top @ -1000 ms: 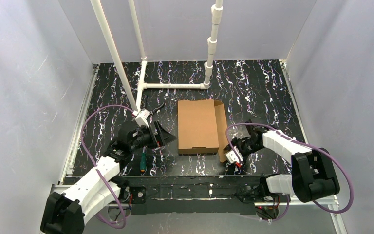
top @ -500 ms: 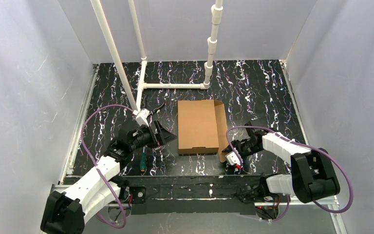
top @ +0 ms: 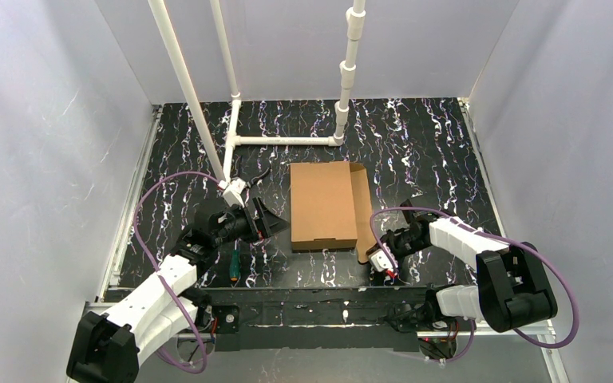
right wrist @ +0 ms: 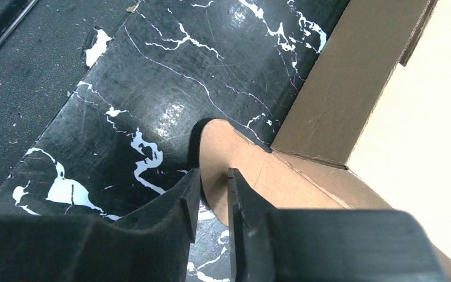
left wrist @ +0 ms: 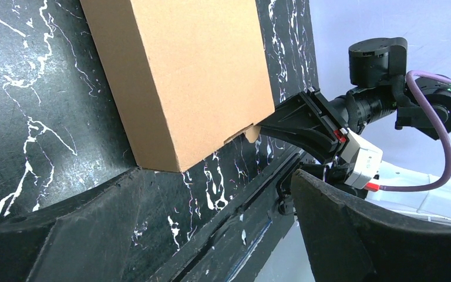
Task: Fold the paper box
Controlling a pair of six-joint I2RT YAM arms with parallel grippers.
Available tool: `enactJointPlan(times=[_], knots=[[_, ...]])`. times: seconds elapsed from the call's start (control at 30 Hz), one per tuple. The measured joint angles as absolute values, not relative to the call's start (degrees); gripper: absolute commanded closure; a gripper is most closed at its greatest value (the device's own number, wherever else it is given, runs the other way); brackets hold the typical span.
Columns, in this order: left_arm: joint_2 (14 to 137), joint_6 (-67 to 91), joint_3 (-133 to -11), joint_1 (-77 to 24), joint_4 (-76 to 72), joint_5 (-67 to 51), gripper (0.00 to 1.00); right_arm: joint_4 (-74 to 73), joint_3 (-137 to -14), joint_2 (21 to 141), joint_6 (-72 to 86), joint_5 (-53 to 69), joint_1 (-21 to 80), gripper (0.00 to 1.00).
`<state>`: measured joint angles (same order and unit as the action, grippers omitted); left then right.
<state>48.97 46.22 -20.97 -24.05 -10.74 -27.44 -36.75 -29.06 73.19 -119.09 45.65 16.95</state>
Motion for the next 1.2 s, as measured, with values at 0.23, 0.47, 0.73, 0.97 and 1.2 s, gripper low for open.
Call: enactJointPlan(times=[0.23, 0.47, 0.73, 0.97, 1.2], knots=[[49.0, 46.3, -20.3, -24.1, -11.0, -27.5, 0.07, -36.0, -29.3, 73.2, -118.7, 46.4, 16.6, 0.73], [49.0, 46.3, -20.1, -24.1, -11.1, -27.5, 0.07, -36.0, -30.0, 73.2, -117.2, 46.9, 16.3, 0.71], [49.1, 46.3, -20.1, -24.1, -11.2, -27.5, 0.07, -37.2, -31.6, 73.2, -116.9, 47.8, 16.1, 0.69], [49.4, 46.3, -20.1, -24.1, -11.2, -27.6, 0.07, -38.0, -32.6, 73.1, -116.3, 48.4, 16.1, 0.70], [49.4, 46.3, -20.1, -24.1, -11.2, -27.6, 0.07, -37.7, -33.6, 73.1, -112.3, 48.6, 16.1, 0.74]])
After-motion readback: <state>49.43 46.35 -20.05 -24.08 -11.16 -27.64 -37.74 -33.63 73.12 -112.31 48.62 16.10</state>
